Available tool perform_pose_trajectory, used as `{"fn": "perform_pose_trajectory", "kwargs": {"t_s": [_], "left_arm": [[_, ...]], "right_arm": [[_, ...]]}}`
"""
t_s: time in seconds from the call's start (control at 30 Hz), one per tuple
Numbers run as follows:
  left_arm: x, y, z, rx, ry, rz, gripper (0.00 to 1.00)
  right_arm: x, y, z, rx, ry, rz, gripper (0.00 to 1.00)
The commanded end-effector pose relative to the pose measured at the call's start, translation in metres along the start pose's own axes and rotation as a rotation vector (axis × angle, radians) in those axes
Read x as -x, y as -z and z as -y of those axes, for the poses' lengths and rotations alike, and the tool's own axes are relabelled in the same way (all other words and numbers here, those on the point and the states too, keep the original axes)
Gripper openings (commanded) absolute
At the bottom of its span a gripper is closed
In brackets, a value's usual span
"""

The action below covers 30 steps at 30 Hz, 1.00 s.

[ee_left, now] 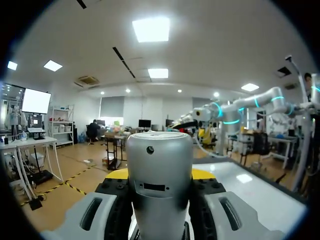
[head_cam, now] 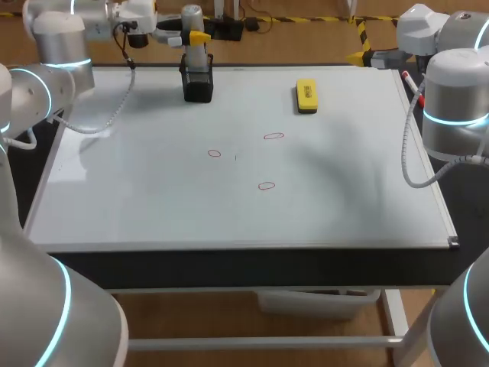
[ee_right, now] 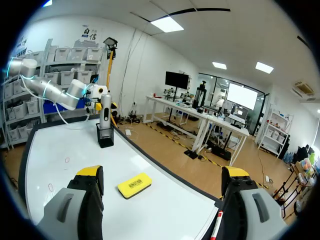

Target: Pick up the inspection probe, press it on each red-marked spot on the whiteboard one by one, put down the probe, pick up the eraser, and wipe off all the red marks.

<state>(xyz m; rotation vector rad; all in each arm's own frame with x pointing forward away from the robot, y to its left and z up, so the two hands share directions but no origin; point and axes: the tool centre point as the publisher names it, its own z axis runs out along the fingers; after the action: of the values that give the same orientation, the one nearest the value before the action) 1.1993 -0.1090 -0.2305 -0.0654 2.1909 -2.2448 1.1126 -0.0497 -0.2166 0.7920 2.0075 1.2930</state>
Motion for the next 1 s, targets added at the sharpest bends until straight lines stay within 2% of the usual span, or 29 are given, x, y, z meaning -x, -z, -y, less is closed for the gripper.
{"fn": "perform_pose_trajectory", "kwargs": {"t_s": [0.03,0.43,0.63,0.77,1.0], "left_arm": [[0.003,0.002,0.015,0.018,-0.002,-0.175,0.0],[-0.005,0.008,0.055,0.027,-0.034,-0.106,0.0],[-0.016,0.021,0.075,0.015,-0.054,-0.057,0.0],[-0.024,0.035,0.08,0.013,-0.061,-0.027,0.0],[-0.038,0.067,0.077,0.011,-0.073,0.027,0.0]], "right_arm": [[0.0,0.0,0.0,-0.001,0.0,-0.001,1.0],[0.0,0.0,0.0,-0.001,0.0,-0.001,1.0],[0.0,0.0,0.0,-0.001,0.0,-0.001,1.0],[0.0,0.0,0.0,-0.001,0.0,-0.001,1.0],[0.0,0.0,0.0,-0.001,0.0,-0.001,1.0]]}}
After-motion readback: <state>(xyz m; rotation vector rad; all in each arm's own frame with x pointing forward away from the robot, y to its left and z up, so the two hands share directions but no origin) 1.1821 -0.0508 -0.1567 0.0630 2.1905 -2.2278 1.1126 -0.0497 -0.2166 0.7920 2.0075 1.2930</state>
